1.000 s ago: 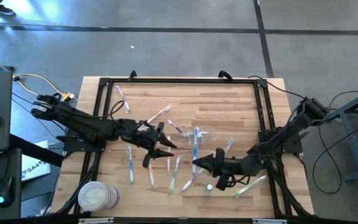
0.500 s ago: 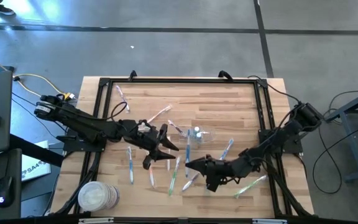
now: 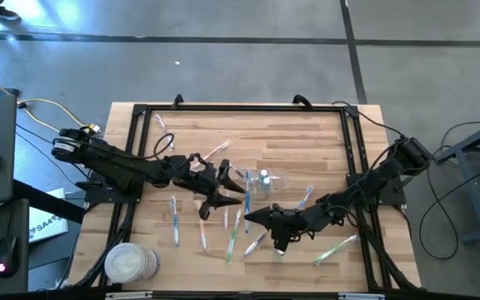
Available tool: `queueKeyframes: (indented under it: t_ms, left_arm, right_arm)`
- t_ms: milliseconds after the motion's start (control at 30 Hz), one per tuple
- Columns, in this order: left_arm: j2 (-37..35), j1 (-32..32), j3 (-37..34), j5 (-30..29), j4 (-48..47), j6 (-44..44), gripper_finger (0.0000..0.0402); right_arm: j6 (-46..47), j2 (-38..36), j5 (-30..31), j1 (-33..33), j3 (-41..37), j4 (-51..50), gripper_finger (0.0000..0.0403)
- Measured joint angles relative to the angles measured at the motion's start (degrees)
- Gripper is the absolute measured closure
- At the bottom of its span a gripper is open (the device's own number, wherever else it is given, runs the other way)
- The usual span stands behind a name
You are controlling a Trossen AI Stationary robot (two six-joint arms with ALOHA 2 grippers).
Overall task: Pick & Place toothbrushing station
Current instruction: Put the right blue toothbrush into the wire organizer
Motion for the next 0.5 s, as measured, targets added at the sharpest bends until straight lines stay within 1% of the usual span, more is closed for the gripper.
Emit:
queueKeyframes:
  t_ms: [133, 367, 500]
  left_arm:
    - [2.2, 0.0, 0.0, 0.1, 2.1, 0.2, 0.0245]
    - [2.3, 0.0, 0.0, 0.0, 2.5, 0.2, 0.0245]
    - [2.1, 0.0, 0.0, 0.1, 4.1, 0.2, 0.0245]
  right_arm:
    - [1.8, 0.0, 0.1, -0.4, 0.0, -3.0, 0.0383]
    - [2.9, -0.1, 0.0, -0.4, 0.0, -4.1, 0.0382]
    - [3.6, -0.1, -1.1, -1.0, 0.0, -5.2, 0.0382]
